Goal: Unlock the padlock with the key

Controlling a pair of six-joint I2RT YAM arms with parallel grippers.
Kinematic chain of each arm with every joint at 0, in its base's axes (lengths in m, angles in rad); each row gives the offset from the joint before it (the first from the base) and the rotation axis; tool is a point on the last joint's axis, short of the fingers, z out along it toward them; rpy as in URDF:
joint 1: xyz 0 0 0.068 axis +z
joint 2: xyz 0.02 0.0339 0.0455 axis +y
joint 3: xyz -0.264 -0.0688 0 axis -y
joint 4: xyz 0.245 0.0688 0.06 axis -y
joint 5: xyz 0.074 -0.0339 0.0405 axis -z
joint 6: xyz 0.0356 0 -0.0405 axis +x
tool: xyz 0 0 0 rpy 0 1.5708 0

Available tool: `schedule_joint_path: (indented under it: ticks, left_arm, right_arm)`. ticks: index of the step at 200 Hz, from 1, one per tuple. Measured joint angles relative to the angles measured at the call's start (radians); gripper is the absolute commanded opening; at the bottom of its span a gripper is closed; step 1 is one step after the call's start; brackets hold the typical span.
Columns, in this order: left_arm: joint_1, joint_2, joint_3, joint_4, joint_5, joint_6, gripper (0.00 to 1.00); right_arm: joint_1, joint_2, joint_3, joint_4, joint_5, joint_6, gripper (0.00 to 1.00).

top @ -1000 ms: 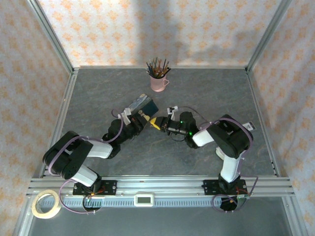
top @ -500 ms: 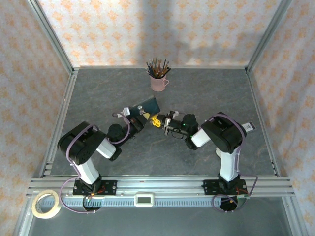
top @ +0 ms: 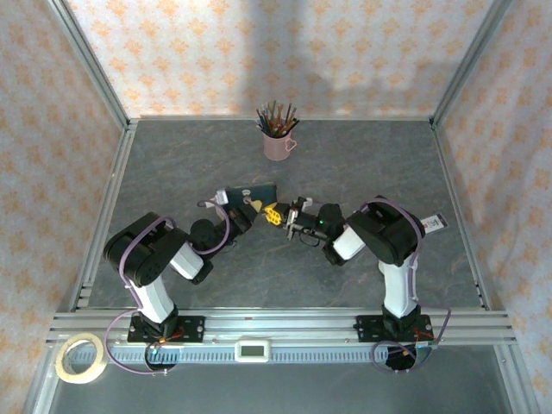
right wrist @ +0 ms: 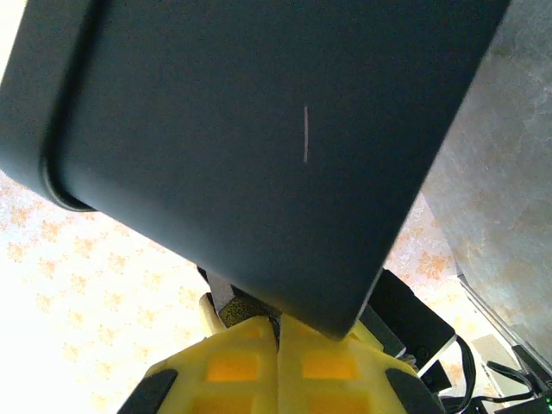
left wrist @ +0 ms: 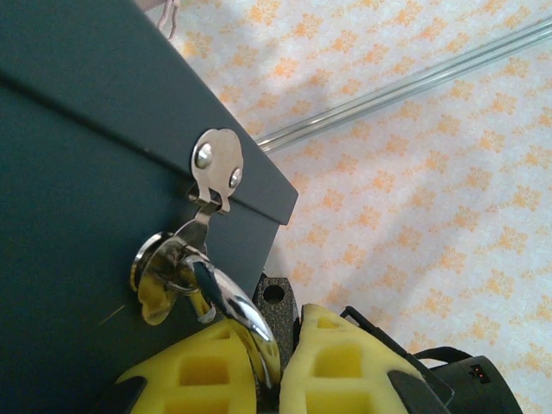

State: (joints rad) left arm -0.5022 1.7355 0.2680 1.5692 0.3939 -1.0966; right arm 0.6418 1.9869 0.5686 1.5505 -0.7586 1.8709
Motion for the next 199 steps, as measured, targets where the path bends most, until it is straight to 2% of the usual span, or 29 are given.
schedule_joint_path:
  ticks: [30,48,68,94,150,194,199]
  left_arm:
    - [-0.029,-0.016,-0.001,-0.06,0.002,0.008,0.0]
    - [-0.039,-0.029,0.0,-0.089,0.001,0.012,0.0]
    - [-0.039,-0.034,0.0,-0.141,-0.014,0.025,0.0]
    - [-0.047,-0.034,0.003,-0.238,-0.045,0.027,0.0]
    - [-0.114,-0.011,0.097,-0.395,-0.146,0.032,0.0]
    - [-0.172,0.074,0.159,-0.467,-0.211,0.004,0.0]
    - [-0.177,0.084,0.161,-0.47,-0.217,-0.003,0.03]
  right_arm:
    - [-0.009,-0.04,-0.061,-0.022,0.0,-0.084,0.09]
    - [-0.017,-0.125,-0.093,-0.14,0.012,-0.206,0.19]
    - [-0.047,-0.24,-0.099,-0.311,0.06,-0.359,0.26]
    - [-0.066,-0.397,-0.085,-0.584,0.156,-0.583,0.28]
    - [-0.066,-0.605,-0.014,-1.134,0.415,-0.981,0.28]
    - [-0.066,-0.737,0.019,-1.353,0.565,-1.195,0.29]
    - [-0.065,-0.749,0.019,-1.368,0.575,-1.21,0.29]
